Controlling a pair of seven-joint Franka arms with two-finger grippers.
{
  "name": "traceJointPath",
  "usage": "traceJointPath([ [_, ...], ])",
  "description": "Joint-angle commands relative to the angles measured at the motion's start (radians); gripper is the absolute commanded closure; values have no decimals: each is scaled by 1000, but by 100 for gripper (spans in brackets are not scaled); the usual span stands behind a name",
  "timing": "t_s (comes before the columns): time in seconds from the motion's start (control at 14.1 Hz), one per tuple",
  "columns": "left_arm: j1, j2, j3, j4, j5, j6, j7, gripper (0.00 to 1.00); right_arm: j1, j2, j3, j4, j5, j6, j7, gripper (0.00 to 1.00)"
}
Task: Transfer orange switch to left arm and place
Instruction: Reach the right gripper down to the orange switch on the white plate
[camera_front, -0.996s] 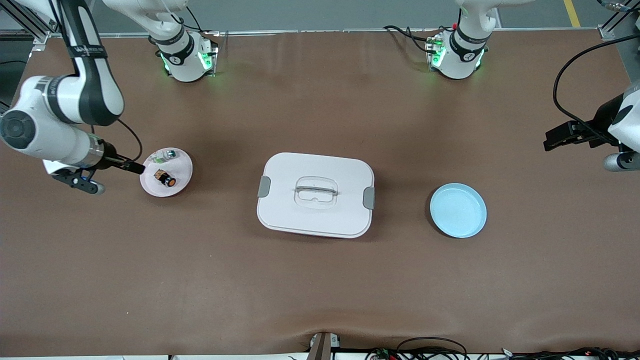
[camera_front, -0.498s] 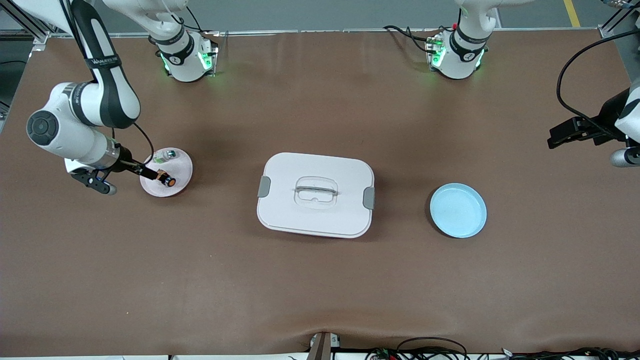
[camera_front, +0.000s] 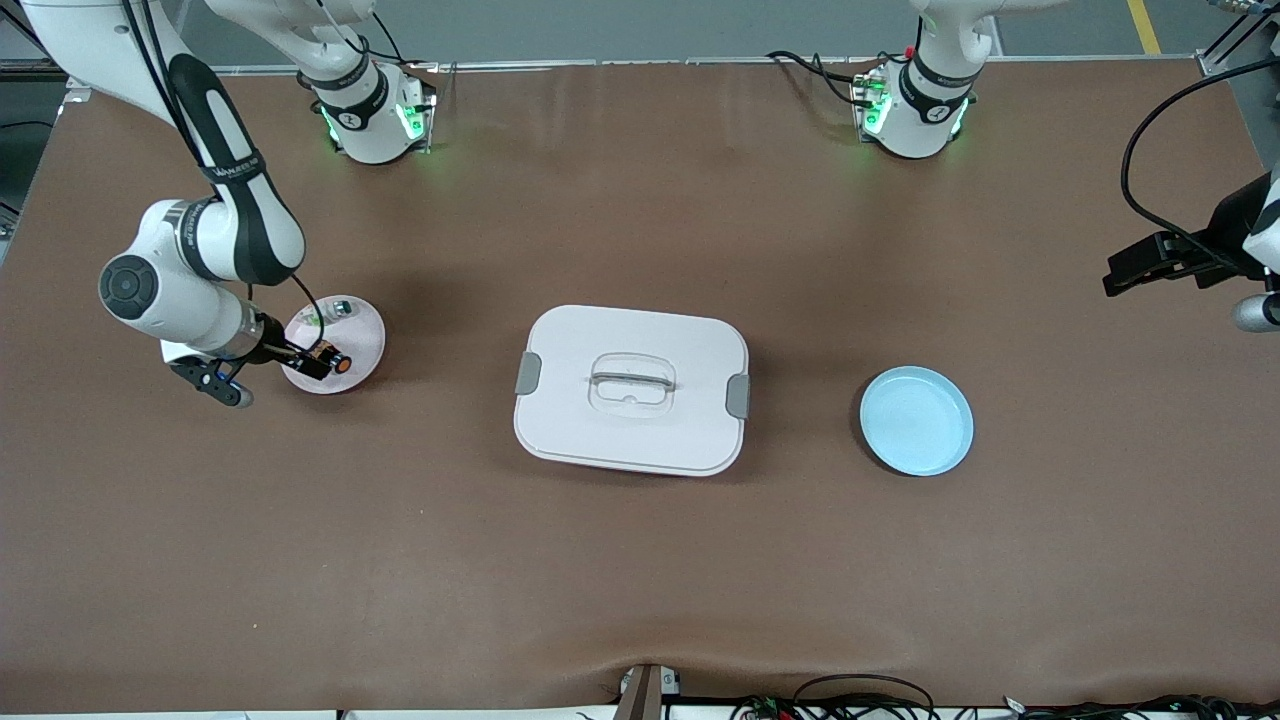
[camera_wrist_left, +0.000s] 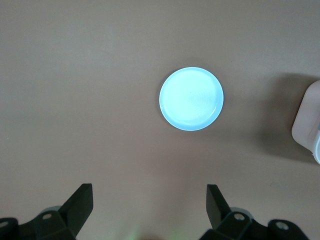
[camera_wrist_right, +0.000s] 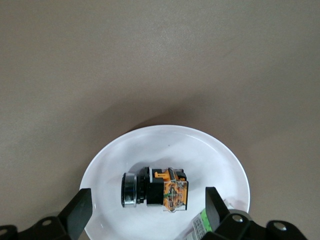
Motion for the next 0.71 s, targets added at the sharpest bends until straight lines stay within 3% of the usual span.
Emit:
traceJointPath([
  [0.0, 0, -23, -1, -2, 4, -8, -8, 0, 8, 31, 4, 19, 14, 1, 17, 0],
  [0.64, 2, -28, -1, -2, 7, -15, -8, 0, 32, 80, 3, 22, 7, 12, 15, 0],
])
